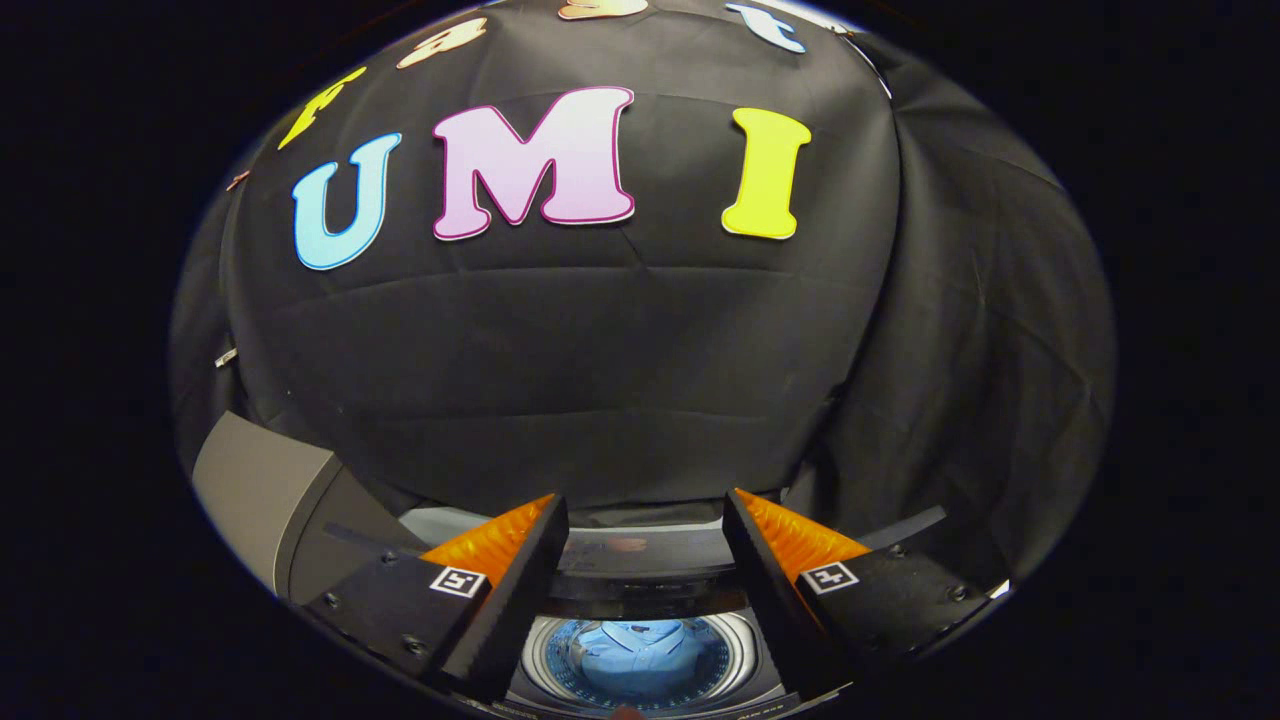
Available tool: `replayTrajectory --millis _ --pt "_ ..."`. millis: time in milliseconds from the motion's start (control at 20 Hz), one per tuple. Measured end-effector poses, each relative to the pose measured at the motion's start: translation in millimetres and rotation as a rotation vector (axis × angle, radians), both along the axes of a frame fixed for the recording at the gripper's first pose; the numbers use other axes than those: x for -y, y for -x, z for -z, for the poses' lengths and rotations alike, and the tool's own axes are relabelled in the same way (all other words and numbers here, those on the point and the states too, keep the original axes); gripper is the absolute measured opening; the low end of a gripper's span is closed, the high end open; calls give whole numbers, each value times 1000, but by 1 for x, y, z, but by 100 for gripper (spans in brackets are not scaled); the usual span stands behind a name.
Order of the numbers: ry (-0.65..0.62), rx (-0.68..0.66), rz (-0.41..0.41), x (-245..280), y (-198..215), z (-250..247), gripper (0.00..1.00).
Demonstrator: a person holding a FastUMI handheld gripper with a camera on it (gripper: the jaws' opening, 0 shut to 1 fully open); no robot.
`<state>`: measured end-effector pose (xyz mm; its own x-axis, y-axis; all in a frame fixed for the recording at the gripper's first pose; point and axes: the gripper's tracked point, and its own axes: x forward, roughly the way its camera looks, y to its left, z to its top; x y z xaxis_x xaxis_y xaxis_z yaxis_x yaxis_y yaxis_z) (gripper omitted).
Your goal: Put the clothes into the washing machine and then close the washing machine lid.
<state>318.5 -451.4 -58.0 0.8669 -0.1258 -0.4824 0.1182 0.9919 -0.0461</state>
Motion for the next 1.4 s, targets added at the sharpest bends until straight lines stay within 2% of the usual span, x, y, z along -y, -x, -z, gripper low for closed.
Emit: replayTrajectory --millis 750,900,1100,1150,1200,1400 --pt "-16 8 -22 0 42 12 98" --pt "-15 3 -20 -1 41 17 98" --pt "-13 -137 -15 -3 60 62 98" --pt "-9 -126 -39 -5 77 48 99" --pt "-10 -149 -35 -6 71 78 100" --pt "-33 -270 -35 -9 99 132 99"
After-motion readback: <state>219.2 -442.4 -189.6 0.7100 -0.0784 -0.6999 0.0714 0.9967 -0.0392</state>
